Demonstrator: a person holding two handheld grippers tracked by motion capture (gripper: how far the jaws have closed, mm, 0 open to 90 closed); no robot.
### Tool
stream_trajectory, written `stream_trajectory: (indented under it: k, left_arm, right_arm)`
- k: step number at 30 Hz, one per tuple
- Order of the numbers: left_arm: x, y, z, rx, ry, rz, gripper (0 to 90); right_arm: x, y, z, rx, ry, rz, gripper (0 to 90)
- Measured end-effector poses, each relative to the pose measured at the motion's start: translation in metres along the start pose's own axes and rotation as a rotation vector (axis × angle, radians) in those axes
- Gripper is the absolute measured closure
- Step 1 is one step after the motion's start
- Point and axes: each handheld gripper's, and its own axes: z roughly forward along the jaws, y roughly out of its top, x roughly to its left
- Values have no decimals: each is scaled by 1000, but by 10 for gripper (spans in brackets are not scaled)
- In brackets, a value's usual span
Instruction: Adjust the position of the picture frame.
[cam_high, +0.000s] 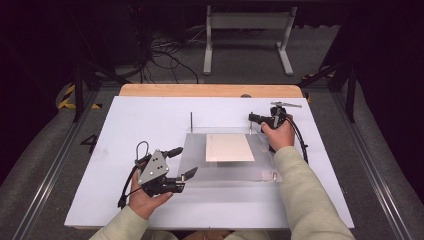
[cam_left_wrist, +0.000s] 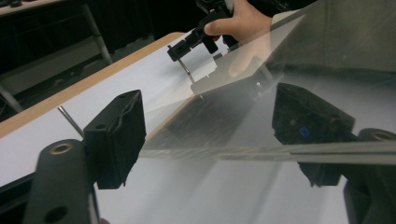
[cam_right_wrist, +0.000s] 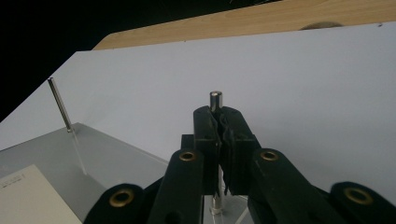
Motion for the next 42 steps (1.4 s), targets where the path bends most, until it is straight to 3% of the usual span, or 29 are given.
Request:
stream_trajectory:
  k: [3,6,13,17,22,28,30,35,42]
  left_arm:
    - [0,1,4,19,-22,-1,429]
    - [0,2,5,52,-39,8,452]
    - [0,3,6,63,-42,9,462]
    - [1,3,6,63,-44,5,462]
    - [3,5,6,64,-54,0,462]
    - [5,7,6,63,-59,-8,462]
    - [6,8,6,66,-64,-6,462]
    - [7,9,6,69,-68,-4,463]
    - [8,10,7,71,-72,-6,463]
  right_arm:
    - [1,0,-1,2,-4,-2,858]
    - [3,1,-2,7,-13,-15,856]
    - [9,2,-4,16,-52,-39,848]
    - [11,2,-14,-1,-58,-13,735]
    - [15,2,-43,-54,-45,-29,689]
    - [25,-1,-63,-72,-25,-38,653]
    - [34,-5,-80,-92,-7,-74,635]
    - [38,-15,-98,-92,24,-97,617]
    - [46,-31,-133,-139,24,-118,603]
